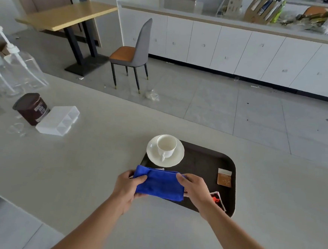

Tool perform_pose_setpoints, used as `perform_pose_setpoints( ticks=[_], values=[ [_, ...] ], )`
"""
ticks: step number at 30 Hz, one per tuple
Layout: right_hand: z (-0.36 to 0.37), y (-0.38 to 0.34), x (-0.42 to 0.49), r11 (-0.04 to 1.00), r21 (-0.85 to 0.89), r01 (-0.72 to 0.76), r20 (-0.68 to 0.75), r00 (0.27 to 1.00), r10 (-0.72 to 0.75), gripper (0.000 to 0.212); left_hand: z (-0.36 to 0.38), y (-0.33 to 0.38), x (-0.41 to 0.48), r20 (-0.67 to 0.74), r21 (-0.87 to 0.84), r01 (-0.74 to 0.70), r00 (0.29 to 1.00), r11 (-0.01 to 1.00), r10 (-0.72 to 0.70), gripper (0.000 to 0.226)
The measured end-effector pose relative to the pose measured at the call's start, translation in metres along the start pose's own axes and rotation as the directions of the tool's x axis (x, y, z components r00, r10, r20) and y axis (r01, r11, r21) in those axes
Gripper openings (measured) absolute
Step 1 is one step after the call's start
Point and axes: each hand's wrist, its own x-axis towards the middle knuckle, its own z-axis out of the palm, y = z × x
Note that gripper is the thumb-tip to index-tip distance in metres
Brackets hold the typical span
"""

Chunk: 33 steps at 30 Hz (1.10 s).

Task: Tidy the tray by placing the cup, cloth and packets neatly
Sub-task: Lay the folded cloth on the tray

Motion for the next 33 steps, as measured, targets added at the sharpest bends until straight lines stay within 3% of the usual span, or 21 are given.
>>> perform_pose_setpoints(
  ticks=[2, 3, 4, 6, 8, 12, 16, 21, 28, 33],
  values=[
    [0.0, 0.001, 0.001, 0.999, 0.046, -0.021, -0.068, 0.997, 0.024, 0.034, -0.009, 0.006, 0.004, -0.024, 0.0, -0.024, 0.999, 1.0, 0.024, 0.016],
    [0.0, 0.002, 0.004, 0.999, -0.043, -0.002, -0.118, 0.993, -0.003, 0.033, -0.014, 0.009, 0.006, -0.026, 0.001, -0.033, 0.999, 0.999, 0.033, 0.015],
    [0.0, 0.005, 0.006, 0.97, -0.241, 0.028, -0.148, 0.987, -0.065, 0.03, -0.019, 0.012, 0.009, -0.023, 0.003, -0.042, 0.999, 0.999, 0.042, 0.015],
    [0.007, 0.01, 0.011, 0.783, -0.61, 0.116, -0.063, 0.979, -0.195, 0.032, -0.029, 0.02, 0.016, -0.015, 0.016, -0.057, 0.998, 0.998, 0.057, 0.015],
    [0.019, 0.015, 0.017, 0.647, -0.719, 0.253, 0.091, 0.958, -0.273, 0.039, -0.038, 0.027, 0.024, -0.005, 0.025, -0.068, 0.998, 0.997, 0.069, 0.014],
    [0.04, 0.023, 0.024, 0.507, -0.773, 0.381, 0.267, 0.921, -0.285, 0.052, -0.058, 0.039, 0.035, -0.012, 0.029, -0.072, 0.997, 0.997, 0.072, 0.013],
    [0.051, 0.029, 0.029, 0.387, -0.83, 0.402, 0.306, 0.907, -0.288, 0.059, -0.076, 0.049, 0.043, -0.039, 0.056, -0.096, 0.994, 0.994, 0.098, 0.01],
    [0.052, 0.027, 0.029, 0.313, -0.839, 0.446, 0.357, 0.884, -0.301, 0.057, -0.092, 0.059, 0.049, -0.074, 0.026, -0.118, 0.99, 0.993, 0.119, 0.006],
    [-0.007, 0.048, 0.008, 0.27, -0.876, 0.399, 0.306, 0.894, -0.327, 0.048, -0.078, 0.058, 0.044, -0.056, -0.008, -0.129, 0.99, 0.992, 0.128, 0.005],
    [-0.047, 0.056, 0.003, 0.318, -0.908, 0.274, 0.16, 0.926, -0.342, 0.048, -0.051, 0.05, 0.032, 0.003, 0.006, -0.114, 0.993, 0.993, 0.114, 0.007]
  ],
)
